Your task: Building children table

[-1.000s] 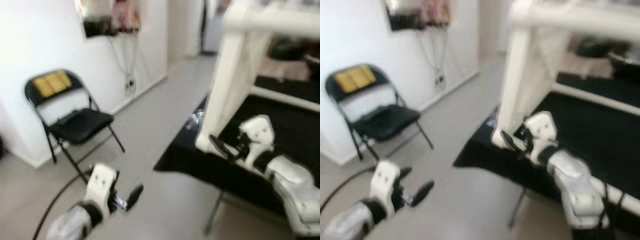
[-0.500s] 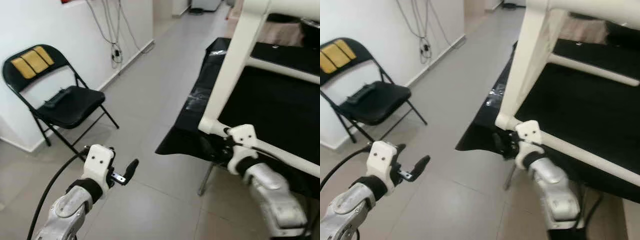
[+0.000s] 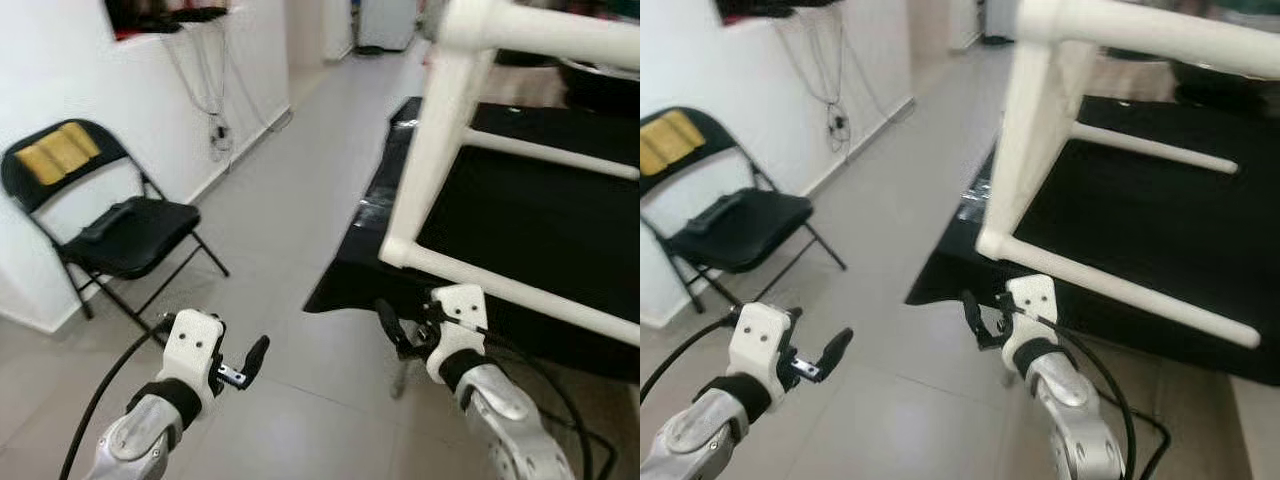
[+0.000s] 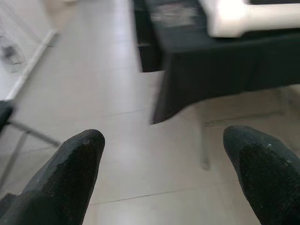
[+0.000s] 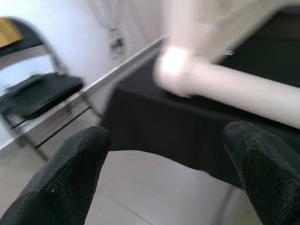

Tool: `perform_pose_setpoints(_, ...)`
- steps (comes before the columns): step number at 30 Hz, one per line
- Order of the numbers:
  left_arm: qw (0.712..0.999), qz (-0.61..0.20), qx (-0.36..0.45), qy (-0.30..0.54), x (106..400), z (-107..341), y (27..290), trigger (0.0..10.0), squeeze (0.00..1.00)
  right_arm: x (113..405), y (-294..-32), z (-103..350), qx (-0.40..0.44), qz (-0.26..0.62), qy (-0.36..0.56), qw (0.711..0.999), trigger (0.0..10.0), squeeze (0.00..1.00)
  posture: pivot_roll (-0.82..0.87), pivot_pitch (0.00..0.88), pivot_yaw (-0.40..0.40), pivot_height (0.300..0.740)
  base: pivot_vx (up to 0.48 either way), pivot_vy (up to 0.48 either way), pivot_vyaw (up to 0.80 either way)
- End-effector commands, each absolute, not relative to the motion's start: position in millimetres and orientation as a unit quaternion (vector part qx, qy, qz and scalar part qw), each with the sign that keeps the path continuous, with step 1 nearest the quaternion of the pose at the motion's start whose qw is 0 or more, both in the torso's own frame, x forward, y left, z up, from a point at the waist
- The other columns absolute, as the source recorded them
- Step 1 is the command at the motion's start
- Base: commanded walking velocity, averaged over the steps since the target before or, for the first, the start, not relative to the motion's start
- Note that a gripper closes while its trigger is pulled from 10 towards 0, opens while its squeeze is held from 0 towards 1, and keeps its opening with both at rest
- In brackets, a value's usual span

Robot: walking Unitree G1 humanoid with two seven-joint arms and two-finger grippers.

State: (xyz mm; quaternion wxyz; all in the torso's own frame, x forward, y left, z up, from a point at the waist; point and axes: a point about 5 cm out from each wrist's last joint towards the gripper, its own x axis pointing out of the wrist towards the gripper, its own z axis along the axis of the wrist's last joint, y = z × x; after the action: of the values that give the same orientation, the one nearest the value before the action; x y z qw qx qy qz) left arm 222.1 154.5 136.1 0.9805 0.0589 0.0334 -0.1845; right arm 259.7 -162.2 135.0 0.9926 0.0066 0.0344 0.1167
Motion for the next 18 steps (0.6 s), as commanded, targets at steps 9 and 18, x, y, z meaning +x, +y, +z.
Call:
perform_pose_setpoints(9, 0.983, -0.165, 0.065, 0.04, 217.5, 126.4, 156.5, 10.0, 0.0, 244.3, -144.5, 137.4, 0.027, 0.138, 0.022, 0.99, 10.0, 0.0, -0.07, 0.083, 0.013, 0.74, 0.0, 0.0, -0.8)
perform_pose_setpoints(18, 0.984, -0.156, 0.073, 0.042, 219.3, 122.1, 156.3, 10.0, 0.0, 245.3, -134.1, 140.3, 0.006, 0.163, 0.01, 0.987, 10.0, 0.0, -0.06, 0.068, 0.018, 0.74, 0.0, 0.0, -0.8)
